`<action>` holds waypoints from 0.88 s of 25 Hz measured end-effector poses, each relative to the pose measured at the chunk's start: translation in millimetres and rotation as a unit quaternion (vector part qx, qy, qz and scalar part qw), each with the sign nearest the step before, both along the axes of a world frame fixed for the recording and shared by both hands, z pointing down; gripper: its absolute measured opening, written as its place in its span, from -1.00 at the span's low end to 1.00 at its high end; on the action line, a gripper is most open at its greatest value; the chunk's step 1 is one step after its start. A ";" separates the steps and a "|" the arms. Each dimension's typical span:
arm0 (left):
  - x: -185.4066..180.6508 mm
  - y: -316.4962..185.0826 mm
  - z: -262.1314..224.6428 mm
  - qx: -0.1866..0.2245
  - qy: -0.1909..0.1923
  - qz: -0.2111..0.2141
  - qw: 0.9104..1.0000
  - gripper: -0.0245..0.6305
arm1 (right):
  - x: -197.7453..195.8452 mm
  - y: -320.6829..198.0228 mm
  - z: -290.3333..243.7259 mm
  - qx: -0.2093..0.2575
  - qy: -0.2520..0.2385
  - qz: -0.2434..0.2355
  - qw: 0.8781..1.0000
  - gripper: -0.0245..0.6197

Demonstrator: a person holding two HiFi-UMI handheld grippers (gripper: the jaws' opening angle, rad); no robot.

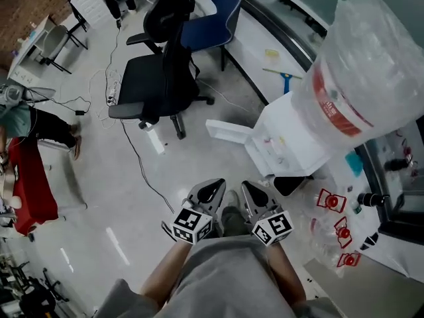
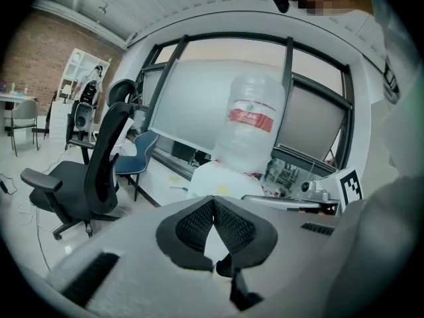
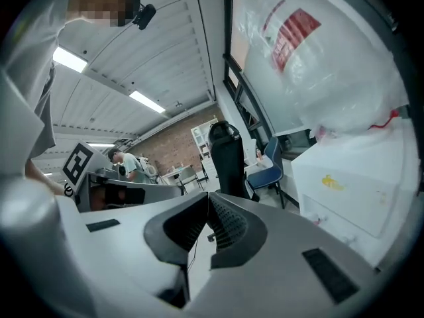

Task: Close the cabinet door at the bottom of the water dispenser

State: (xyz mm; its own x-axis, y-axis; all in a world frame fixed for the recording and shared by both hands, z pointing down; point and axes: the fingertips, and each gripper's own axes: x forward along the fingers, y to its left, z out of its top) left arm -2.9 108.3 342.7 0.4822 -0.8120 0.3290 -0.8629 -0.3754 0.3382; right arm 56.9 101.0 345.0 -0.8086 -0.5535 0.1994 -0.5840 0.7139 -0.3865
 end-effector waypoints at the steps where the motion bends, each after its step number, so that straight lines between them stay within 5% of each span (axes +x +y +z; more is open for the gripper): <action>1: -2.8 -7.0 2.6 -0.001 -0.002 -0.006 1.000 -0.90 | -4.7 -6.0 4.6 -0.003 0.003 -0.011 1.000 -0.89; 10: -41.6 -54.2 42.0 -0.037 -0.005 -0.059 0.998 -0.90 | -41.0 -69.6 50.5 -0.040 0.027 -0.040 0.998 -0.89; 22: -95.9 -114.2 117.1 -0.076 0.005 -0.060 0.995 -0.90 | -83.2 -149.8 129.5 -0.075 0.074 -0.020 0.994 -0.89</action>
